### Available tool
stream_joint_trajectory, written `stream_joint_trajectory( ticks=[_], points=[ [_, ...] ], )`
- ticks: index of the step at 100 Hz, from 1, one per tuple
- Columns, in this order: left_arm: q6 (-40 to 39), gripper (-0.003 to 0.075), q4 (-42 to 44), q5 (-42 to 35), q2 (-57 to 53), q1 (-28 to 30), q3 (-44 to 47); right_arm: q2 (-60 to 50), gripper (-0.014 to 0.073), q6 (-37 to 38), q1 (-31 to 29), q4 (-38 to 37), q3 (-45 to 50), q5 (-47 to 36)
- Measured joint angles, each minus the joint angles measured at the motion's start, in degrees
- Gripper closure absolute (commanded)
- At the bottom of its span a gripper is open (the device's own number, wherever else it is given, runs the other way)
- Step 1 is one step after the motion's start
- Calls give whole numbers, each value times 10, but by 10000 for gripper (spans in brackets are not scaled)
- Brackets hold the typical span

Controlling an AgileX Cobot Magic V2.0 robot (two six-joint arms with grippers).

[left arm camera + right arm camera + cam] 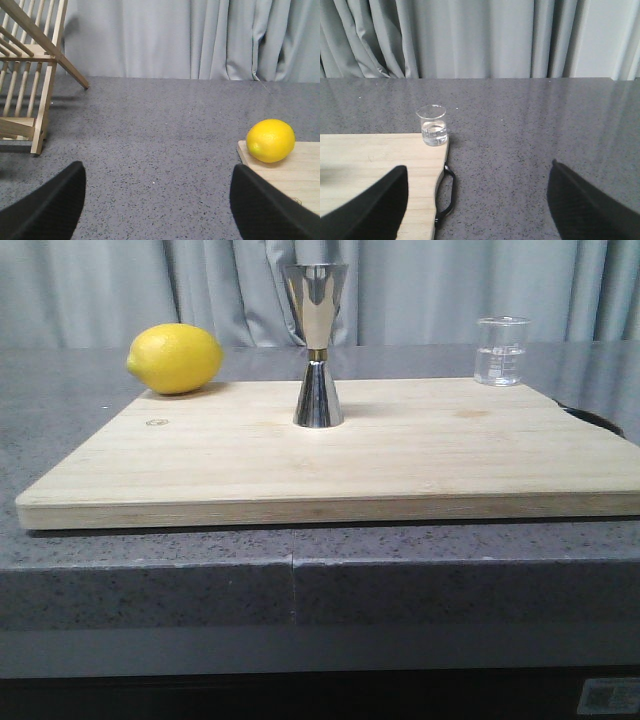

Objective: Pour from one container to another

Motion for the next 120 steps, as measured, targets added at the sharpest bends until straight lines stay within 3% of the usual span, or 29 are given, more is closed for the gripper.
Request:
stream_joint_trajectory(
  ticks=[46,71,90,120],
  points=[
    [1,134,-26,-13,10,0,-3,0,50,0,0,2,0,2],
    [59,134,-34,159,75,0,-96,27,50,0,0,3,-42,75],
    [218,134,-164,272,161,0,-172,70,50,0,0,4,-70,114],
    [589,134,-530,319,300,0,-190,123,51,0,0,19,-73,120]
  ],
)
